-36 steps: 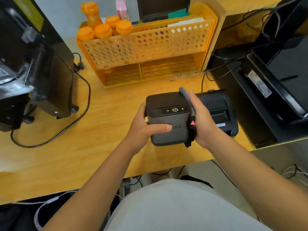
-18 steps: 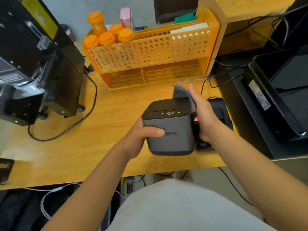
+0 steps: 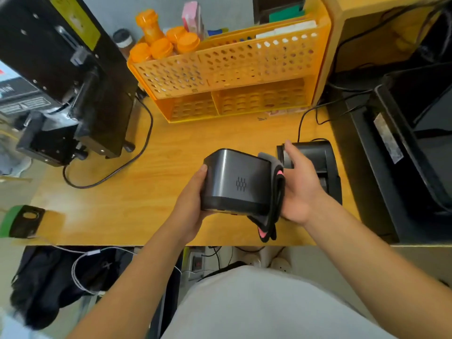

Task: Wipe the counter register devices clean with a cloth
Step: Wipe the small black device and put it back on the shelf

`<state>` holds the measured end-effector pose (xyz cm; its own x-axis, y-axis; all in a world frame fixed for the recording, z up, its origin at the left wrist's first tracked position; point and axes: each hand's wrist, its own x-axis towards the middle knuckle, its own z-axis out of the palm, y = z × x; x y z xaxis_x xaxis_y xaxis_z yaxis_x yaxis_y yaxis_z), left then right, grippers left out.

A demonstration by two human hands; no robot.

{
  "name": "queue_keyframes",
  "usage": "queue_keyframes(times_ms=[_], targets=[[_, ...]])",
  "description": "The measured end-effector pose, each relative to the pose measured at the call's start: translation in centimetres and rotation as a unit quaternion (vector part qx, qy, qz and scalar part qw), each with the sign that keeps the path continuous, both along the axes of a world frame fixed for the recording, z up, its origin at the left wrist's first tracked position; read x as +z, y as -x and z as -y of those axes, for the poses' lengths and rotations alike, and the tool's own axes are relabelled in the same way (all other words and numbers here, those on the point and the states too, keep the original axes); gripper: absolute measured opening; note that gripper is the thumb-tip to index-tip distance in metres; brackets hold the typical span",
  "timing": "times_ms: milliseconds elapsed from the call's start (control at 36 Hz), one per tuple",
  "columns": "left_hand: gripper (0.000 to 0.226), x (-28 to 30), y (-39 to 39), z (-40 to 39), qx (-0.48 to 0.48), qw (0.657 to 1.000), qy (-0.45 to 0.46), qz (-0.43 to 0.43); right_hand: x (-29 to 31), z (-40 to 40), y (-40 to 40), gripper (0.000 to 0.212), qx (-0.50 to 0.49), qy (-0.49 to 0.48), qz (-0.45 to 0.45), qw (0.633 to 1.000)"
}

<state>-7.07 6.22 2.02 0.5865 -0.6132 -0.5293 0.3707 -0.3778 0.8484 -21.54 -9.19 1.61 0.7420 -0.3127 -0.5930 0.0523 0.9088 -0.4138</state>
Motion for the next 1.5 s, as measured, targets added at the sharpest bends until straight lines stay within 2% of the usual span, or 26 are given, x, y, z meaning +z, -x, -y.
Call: queue_keyframes(times_ms=[111, 222, 306, 361, 444, 528, 556, 611, 694, 750, 778, 861, 889, 972, 1056, 1194, 1278, 1389, 1500], targets=[[0.043, 0.2, 1.3, -0.2, 0.016, 0.998, -0.027, 0.052, 0.0, 0.1, 0.4, 0.068, 0.021, -0.004, 0.0, 1.0], [0.08, 0.7, 1.8, -0.3, -0.026, 0.997, -0.003, 0.071, 0.5, -0.1, 0.7, 0.072, 0.029, 0.02, 0.013, 0.999], [0.089, 0.6, 2.1, -0.5, -0.032, 0.998, -0.002, 0.051, 1.4, -0.1, 0.8, 0.071, -0.023, 0.025, 0.021, 0.999], [0.092, 0.4, 2.4, -0.5, -0.002, 0.999, 0.0, 0.032, 1.8, -0.3, 1.2, 0.065, -0.033, 0.058, 0.025, 0.997], [0.083, 0.0, 2.8, -0.4, 0.055, 0.998, 0.017, -0.001, 2.0, -1.2, 2.1, 0.068, 0.004, 0.164, 0.033, 0.986], [0.053, -0.2, 2.9, -0.2, 0.073, 0.996, 0.051, -0.022, 2.0, -2.3, 3.0, 0.055, 0.086, 0.29, 0.062, 0.951], [0.046, -0.1, 3.0, 0.0, 0.067, 0.996, 0.062, -0.024, 2.1, -2.6, 3.3, 0.057, 0.114, 0.315, 0.079, 0.939], [0.045, 0.2, 3.1, 0.3, 0.055, 0.996, 0.071, -0.018, 2.0, -3.4, 3.8, 0.079, 0.138, 0.372, 0.097, 0.913], [0.072, 1.0, 3.7, 0.9, 0.046, 0.996, 0.072, 0.006, 2.2, -4.4, 4.2, 0.105, 0.132, 0.46, 0.061, 0.876], [0.094, 1.1, 4.1, 1.2, 0.034, 0.995, 0.08, 0.04, 2.4, -4.6, 4.3, 0.109, 0.115, 0.484, 0.05, 0.866], [0.098, 1.2, 4.3, 1.4, 0.026, 0.994, 0.091, 0.059, 2.5, -4.5, 4.2, 0.102, 0.101, 0.48, 0.048, 0.87], [0.09, 1.3, 4.8, 1.5, 0.003, 0.987, 0.132, 0.086, 3.4, -3.3, 4.4, 0.046, 0.092, 0.414, 0.013, 0.905], [0.088, 1.5, 5.0, 1.5, -0.004, 0.986, 0.143, 0.086, 3.7, -2.7, 4.6, 0.037, 0.106, 0.386, 0.013, 0.916], [0.085, 1.8, 5.1, 1.2, -0.034, 0.983, 0.17, 0.063, 4.3, -1.0, 5.3, 0.059, 0.116, 0.302, 0.003, 0.946], [0.079, 2.1, 5.3, 1.1, -0.051, 0.979, 0.19, 0.048, 4.8, -0.3, 5.3, 0.061, 0.073, 0.249, 0.022, 0.965], [0.081, 2.6, 4.8, 2.1, -0.033, 0.979, 0.183, 0.088, 4.5, -1.5, 5.3, 0.061, 0.04, 0.266, 0.031, 0.963], [0.085, 2.4, 4.3, 2.4, -0.008, 0.983, 0.153, 0.101, 4.7, -2.4, 5.5, 0.058, 0.065, 0.297, 0.059, 0.951], [0.083, 2.5, 3.9, 2.5, -0.026, 0.989, 0.114, 0.085, 4.5, -2.9, 5.4, 0.051, 0.09, 0.284, 0.065, 0.952], [0.078, 2.6, 4.4, 2.3, -0.05, 0.994, 0.08, 0.062, 4.5, -2.0, 5.0, 0.059, 0.1, 0.265, 0.02, 0.959]])
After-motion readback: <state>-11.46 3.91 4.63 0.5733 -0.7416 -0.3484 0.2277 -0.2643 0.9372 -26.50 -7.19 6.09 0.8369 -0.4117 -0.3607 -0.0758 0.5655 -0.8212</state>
